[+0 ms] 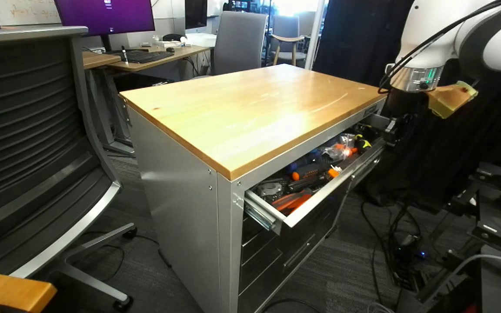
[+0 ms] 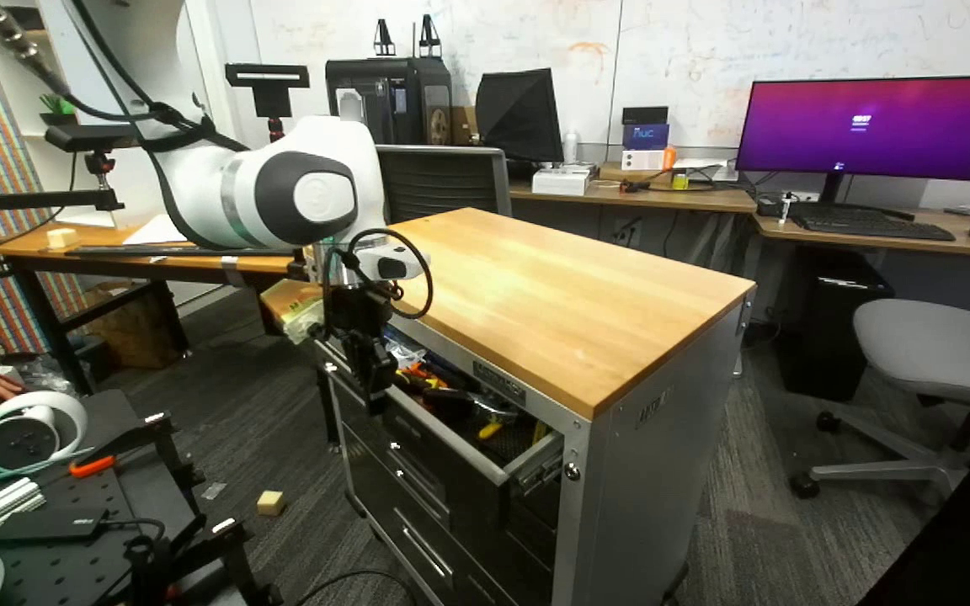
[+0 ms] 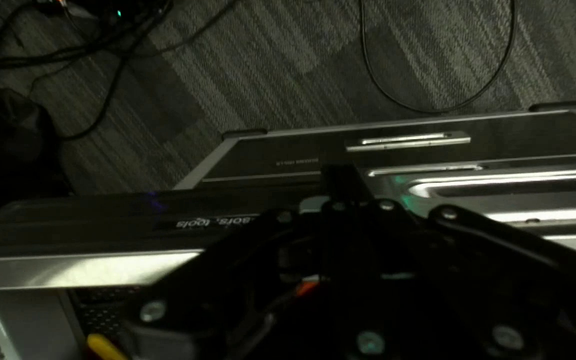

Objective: Put the screwdriver in the drawer.

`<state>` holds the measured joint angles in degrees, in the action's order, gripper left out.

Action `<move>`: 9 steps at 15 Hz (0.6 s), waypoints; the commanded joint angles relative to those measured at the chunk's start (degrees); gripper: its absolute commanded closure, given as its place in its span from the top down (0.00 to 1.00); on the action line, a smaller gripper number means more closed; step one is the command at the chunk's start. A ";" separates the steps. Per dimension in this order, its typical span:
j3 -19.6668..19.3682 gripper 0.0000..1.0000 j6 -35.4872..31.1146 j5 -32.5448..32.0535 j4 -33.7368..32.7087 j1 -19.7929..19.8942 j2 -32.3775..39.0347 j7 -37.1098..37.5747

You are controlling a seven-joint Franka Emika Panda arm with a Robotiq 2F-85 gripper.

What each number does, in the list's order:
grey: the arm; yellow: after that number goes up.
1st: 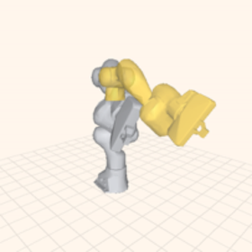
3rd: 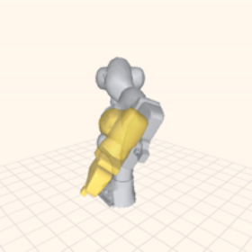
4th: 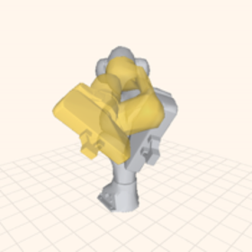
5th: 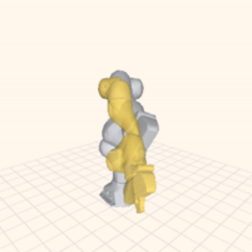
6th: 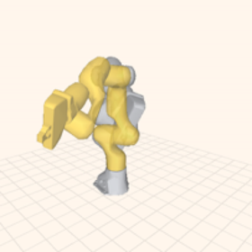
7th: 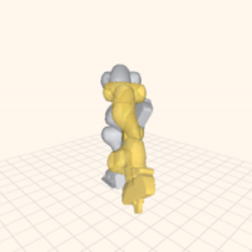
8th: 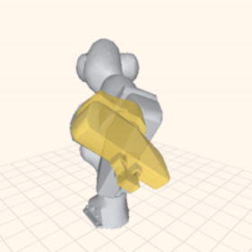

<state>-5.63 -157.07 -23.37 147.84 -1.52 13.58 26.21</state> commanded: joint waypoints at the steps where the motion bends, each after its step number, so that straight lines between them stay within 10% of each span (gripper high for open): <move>1: -4.63 0.07 -6.62 -5.48 -5.43 -5.37 4.68 4.78; 9: -18.51 0.07 -20.41 -24.85 -9.55 -17.19 9.38 23.01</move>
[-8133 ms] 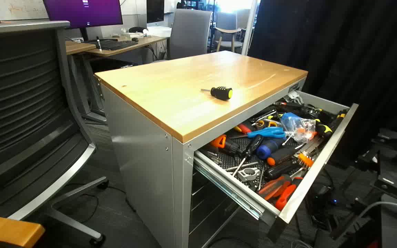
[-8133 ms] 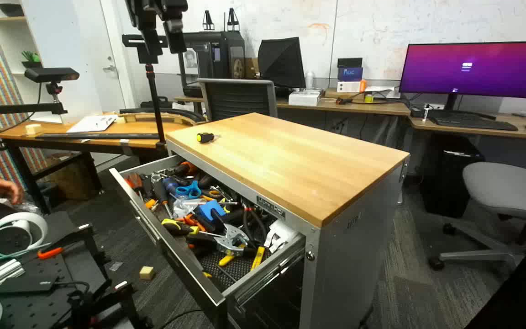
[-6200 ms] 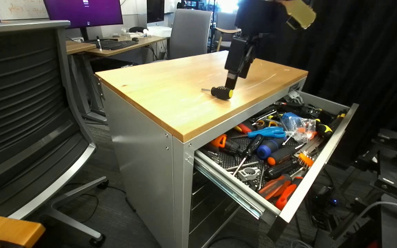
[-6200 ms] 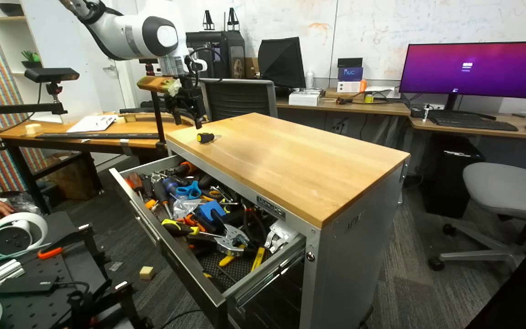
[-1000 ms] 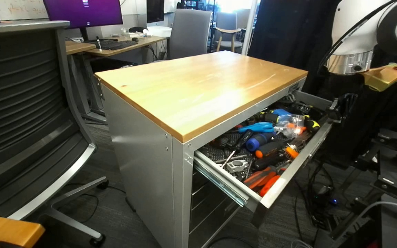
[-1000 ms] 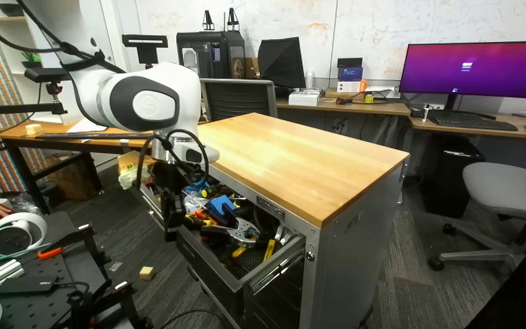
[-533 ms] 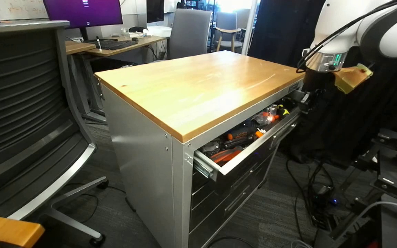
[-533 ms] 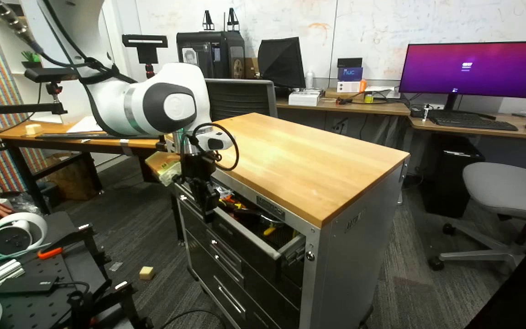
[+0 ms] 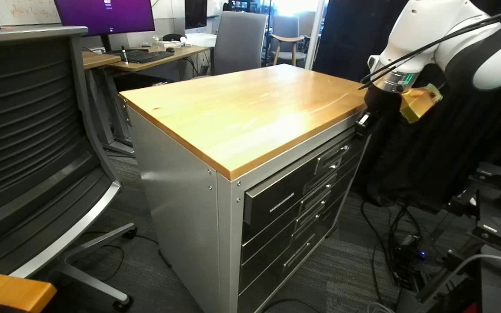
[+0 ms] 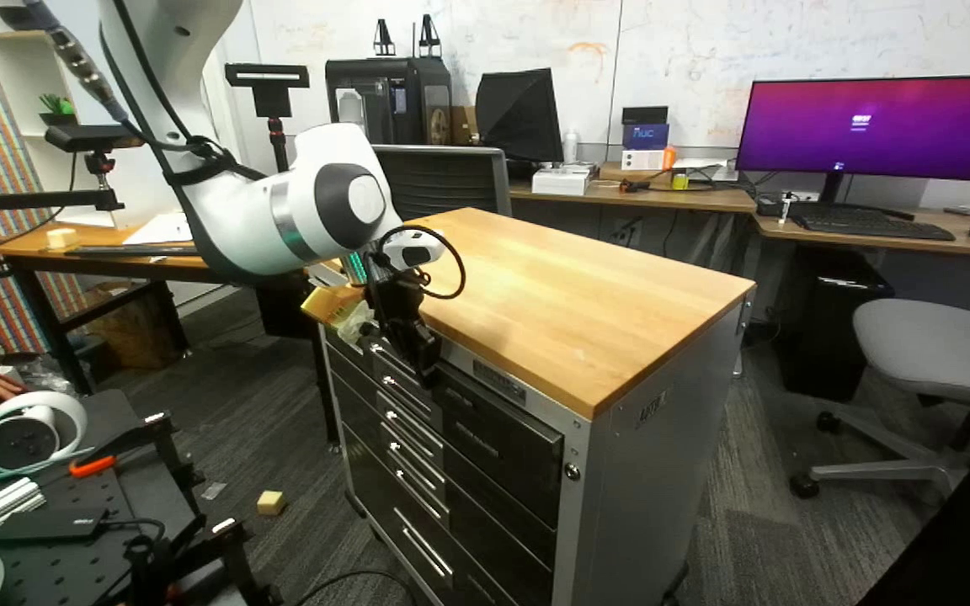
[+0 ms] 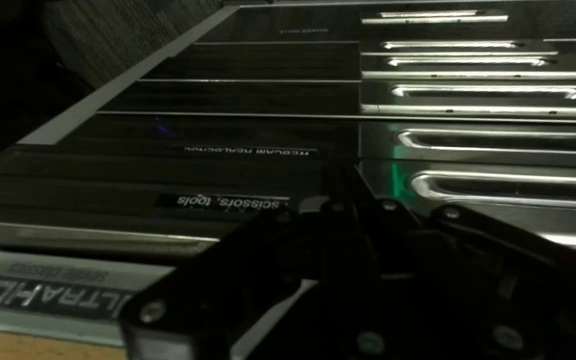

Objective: Put the screwdriver in the drawer.

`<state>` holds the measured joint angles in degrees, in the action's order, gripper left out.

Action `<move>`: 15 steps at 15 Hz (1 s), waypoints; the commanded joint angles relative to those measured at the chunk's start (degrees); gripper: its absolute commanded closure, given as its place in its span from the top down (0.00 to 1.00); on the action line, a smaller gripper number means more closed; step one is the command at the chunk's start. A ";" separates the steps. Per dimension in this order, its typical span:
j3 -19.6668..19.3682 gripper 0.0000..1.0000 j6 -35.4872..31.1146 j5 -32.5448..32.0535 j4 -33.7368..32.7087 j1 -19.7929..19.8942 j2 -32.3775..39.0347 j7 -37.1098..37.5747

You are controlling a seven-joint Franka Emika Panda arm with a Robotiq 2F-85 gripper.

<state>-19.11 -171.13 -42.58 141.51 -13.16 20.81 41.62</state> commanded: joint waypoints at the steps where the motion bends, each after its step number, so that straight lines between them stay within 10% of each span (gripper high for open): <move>1: -7.61 0.06 -7.85 -8.00 -3.62 -7.88 2.54 10.50; 4: -11.74 0.07 -9.58 -10.53 -2.73 -11.52 1.50 14.33; 5: -11.70 0.20 -9.17 -9.94 -1.71 -11.40 0.32 14.33; 15: 8.57 0.99 18.35 17.86 4.12 2.47 -25.70 -13.21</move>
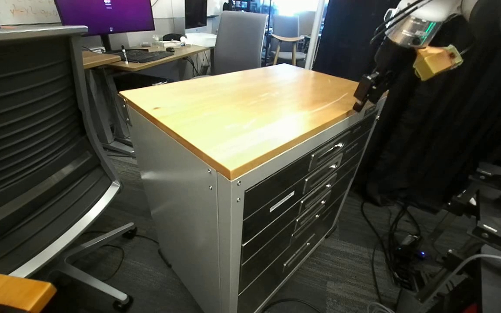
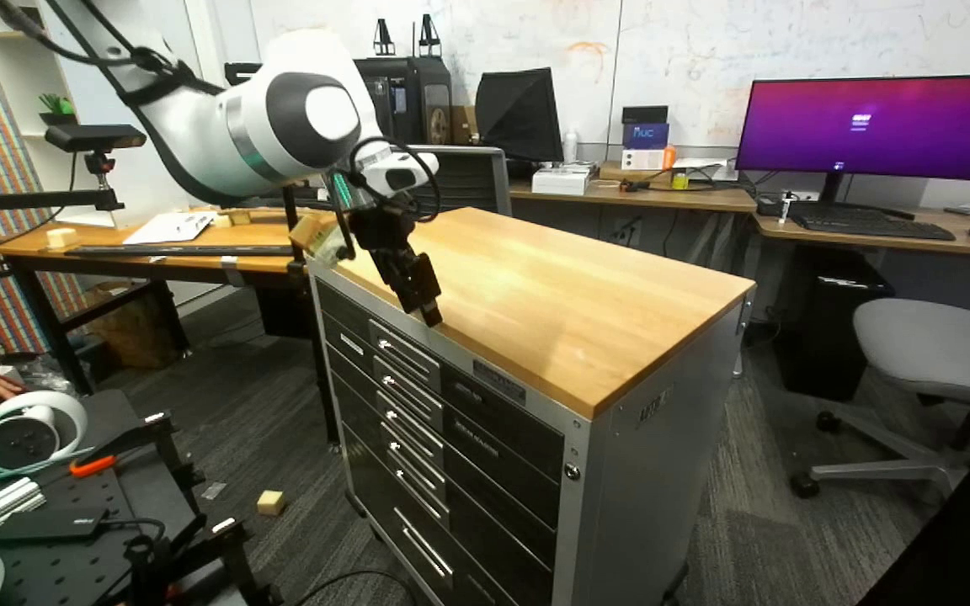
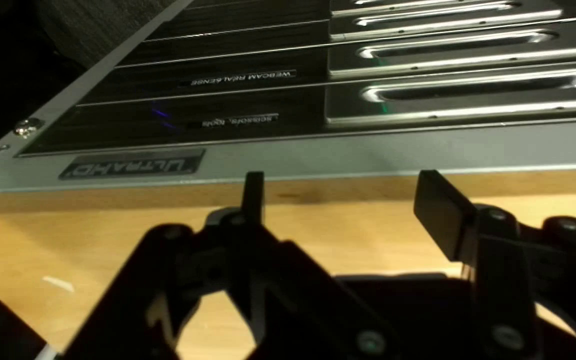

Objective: Put the screwdriver in the drawer.

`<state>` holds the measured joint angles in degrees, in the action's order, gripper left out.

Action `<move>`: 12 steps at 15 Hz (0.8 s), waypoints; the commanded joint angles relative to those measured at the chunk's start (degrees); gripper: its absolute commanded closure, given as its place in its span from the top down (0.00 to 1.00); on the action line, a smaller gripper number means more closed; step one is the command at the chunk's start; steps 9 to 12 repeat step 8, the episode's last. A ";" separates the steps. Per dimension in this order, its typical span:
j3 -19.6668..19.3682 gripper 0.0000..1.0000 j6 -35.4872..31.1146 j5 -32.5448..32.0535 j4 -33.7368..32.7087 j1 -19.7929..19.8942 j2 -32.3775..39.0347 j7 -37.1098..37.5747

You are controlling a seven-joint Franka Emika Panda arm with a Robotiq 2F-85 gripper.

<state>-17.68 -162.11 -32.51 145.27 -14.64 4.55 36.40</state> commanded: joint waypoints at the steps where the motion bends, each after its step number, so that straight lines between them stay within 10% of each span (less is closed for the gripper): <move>1: 9.28 1.00 13.55 12.06 -0.49 4.19 -11.91 -11.67; 5: 14.96 1.00 30.85 30.29 -6.65 4.43 -19.69 -27.04; 12: 17.44 1.00 29.30 29.45 -5.99 6.65 -19.23 -25.07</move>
